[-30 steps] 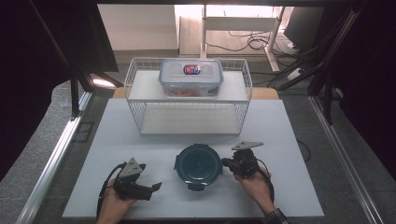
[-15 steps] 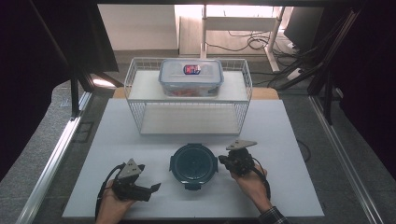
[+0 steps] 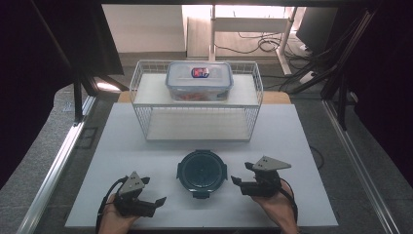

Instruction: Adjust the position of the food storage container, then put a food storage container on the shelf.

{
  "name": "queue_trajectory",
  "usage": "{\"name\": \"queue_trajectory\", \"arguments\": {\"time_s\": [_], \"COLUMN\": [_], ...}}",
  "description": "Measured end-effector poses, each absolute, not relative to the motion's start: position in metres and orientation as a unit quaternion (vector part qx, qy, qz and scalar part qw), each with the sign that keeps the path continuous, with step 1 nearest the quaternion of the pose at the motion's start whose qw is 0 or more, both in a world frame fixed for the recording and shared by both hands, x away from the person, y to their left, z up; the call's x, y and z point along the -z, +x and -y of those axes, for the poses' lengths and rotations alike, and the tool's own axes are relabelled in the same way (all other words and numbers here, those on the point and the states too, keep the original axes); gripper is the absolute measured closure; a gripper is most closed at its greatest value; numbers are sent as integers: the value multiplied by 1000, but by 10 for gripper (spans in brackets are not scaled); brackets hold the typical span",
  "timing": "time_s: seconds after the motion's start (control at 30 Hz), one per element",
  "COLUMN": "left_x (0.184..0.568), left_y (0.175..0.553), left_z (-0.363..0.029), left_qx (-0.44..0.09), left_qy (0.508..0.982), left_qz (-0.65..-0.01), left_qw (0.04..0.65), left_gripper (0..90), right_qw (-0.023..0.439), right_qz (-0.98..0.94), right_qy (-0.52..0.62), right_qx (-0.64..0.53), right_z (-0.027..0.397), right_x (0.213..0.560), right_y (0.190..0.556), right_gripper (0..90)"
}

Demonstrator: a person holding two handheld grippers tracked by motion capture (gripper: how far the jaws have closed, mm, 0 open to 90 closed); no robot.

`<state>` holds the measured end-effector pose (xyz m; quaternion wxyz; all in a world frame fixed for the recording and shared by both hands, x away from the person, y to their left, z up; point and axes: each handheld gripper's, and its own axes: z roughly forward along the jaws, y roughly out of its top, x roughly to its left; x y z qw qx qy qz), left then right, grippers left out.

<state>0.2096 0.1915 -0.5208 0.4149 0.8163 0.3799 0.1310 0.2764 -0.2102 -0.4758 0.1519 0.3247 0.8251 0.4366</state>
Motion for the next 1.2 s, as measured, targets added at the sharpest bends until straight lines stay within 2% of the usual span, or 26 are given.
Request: {"name": "queue_trajectory", "arguments": {"time_s": [0.1,0.2,0.53,1.07,1.2], "left_x": [524,525,527,526,524], "left_y": [208,207,208,213,217], "left_z": [-193,-193,-194,-193,-192], "left_qx": [-134,-136,-135,-111,-97], "left_qy": [816,815,812,806,801], "left_qz": [-378,-377,-377,-382,-390], "left_qw": [416,418,424,438,444], "left_gripper": [84,76,68,58,54], "right_qw": [155,141,112,124,111], "right_qz": [-825,-833,-835,-840,-843], "right_qy": [310,302,315,312,319], "right_qx": [-446,-442,-437,-426,-419], "right_z": [208,207,215,211,206], "right_x": [477,482,493,488,484], "right_y": [266,260,260,265,266], "right_gripper": [112,49,33,31,12]}}
